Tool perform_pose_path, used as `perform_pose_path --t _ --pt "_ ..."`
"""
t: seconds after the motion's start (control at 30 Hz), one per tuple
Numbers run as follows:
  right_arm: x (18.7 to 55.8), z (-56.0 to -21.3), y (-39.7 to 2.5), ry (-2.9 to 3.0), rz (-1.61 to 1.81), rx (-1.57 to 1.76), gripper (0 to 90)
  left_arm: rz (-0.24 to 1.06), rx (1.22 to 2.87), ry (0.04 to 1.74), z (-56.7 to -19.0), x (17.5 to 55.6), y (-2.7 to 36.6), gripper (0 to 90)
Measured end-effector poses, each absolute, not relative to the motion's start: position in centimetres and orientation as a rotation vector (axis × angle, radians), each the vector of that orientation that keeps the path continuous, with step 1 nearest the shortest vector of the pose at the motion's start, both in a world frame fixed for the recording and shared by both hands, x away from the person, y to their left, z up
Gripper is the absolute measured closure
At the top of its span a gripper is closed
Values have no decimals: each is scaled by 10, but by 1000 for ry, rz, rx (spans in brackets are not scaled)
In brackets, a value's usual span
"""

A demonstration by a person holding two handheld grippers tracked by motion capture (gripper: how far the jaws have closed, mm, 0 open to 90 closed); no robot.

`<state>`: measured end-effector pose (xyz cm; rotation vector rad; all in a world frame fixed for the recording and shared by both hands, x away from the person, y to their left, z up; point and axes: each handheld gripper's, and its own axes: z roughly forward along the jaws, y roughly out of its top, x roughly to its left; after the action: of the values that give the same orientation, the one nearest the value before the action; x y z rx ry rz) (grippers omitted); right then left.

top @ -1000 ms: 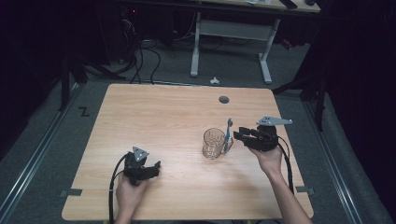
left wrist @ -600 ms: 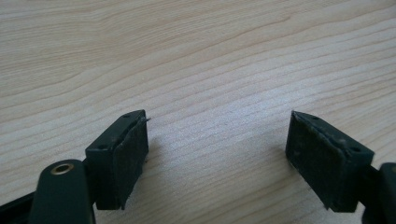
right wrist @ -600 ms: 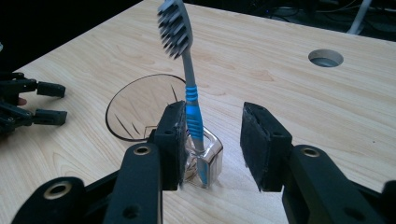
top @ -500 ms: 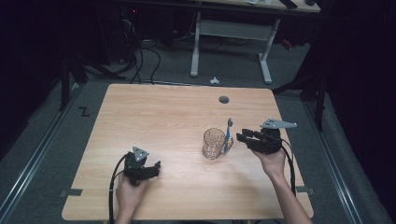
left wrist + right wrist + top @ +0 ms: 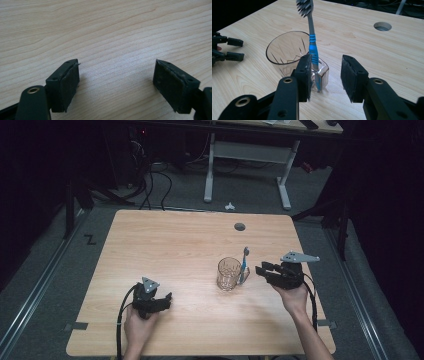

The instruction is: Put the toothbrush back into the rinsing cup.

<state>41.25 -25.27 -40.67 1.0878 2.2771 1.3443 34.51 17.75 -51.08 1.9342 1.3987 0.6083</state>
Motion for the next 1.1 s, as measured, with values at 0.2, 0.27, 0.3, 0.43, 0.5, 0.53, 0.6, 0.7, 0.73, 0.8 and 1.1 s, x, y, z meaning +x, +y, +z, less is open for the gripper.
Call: perform_pose_path --t 0.2,0.27,0.3,0.43,0.5,0.53,0.6,0.7,0.73,0.8,1.1 --pt "409 -409 -255 2269 1348 1089 611 608 1934 1399 -511 345 178 217" --pt "409 -410 -257 2263 1355 1100 611 608 1934 1399 -511 345 178 217" --pt "409 -410 -258 2259 1358 1101 611 608 1934 1399 -511 345 178 217" --pt "406 -412 -261 2253 1364 1109 611 608 1934 1399 -511 345 178 217" --pt "406 -413 -262 2251 1366 1113 611 608 1934 1399 -511 345 178 217" --pt "405 -413 -262 2249 1366 1116 612 608 1934 1399 -511 345 178 217" --pt "405 -413 -263 2245 1371 1117 612 608 1934 1399 -511 345 178 217" --pt "403 -414 -264 2241 1373 1120 612 608 1934 1399 -511 345 178 217" --pt "403 -415 -265 2243 1373 1121 612 608 1935 1399 -511 345 178 217" --pt "402 -416 -266 2243 1370 1125 612 608 1934 1399 -511 345 178 217" --pt "398 -425 -267 2255 1345 1138 612 609 1934 1399 -511 345 178 217"
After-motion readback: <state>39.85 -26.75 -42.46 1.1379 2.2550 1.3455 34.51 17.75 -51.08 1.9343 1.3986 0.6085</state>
